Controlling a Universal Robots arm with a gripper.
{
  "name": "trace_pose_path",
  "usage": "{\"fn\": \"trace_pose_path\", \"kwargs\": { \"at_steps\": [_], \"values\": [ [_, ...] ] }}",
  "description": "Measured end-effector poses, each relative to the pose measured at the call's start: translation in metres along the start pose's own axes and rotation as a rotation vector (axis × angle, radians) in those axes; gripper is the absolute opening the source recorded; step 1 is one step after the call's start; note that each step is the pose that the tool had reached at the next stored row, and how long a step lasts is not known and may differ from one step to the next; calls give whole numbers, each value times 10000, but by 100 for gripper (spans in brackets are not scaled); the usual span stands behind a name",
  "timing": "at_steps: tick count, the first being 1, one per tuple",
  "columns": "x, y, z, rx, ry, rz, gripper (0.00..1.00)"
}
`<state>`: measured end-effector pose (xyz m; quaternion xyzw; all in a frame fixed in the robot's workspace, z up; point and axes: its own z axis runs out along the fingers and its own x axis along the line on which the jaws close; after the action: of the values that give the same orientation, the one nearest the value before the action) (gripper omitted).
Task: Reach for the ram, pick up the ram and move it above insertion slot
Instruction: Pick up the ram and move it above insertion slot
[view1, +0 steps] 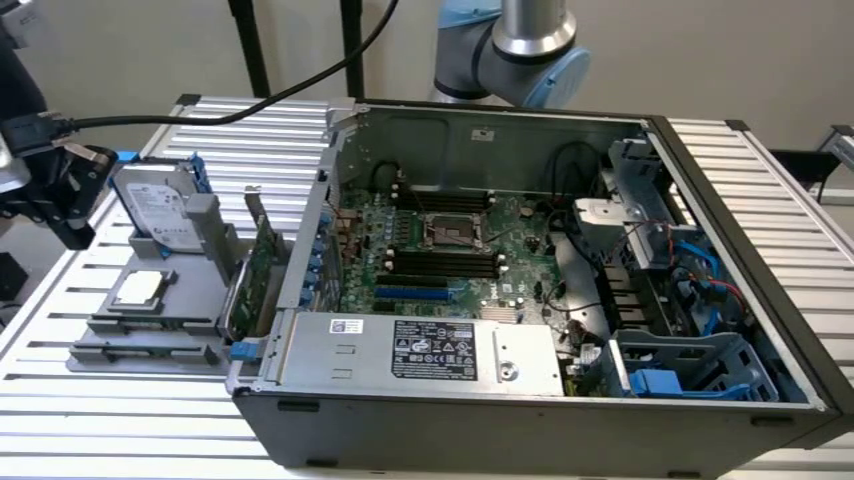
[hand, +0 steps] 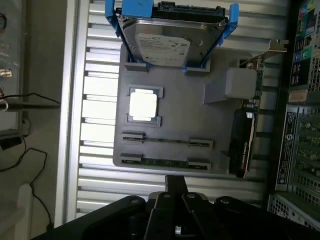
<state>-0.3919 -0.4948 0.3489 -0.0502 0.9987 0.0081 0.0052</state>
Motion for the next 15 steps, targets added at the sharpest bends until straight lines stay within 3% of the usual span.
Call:
{"fn": "trace_pose_path", "kwargs": {
  "at_steps": [15],
  "values": [
    [1,-2,96,-31,42,-2731,11]
  ]
}}
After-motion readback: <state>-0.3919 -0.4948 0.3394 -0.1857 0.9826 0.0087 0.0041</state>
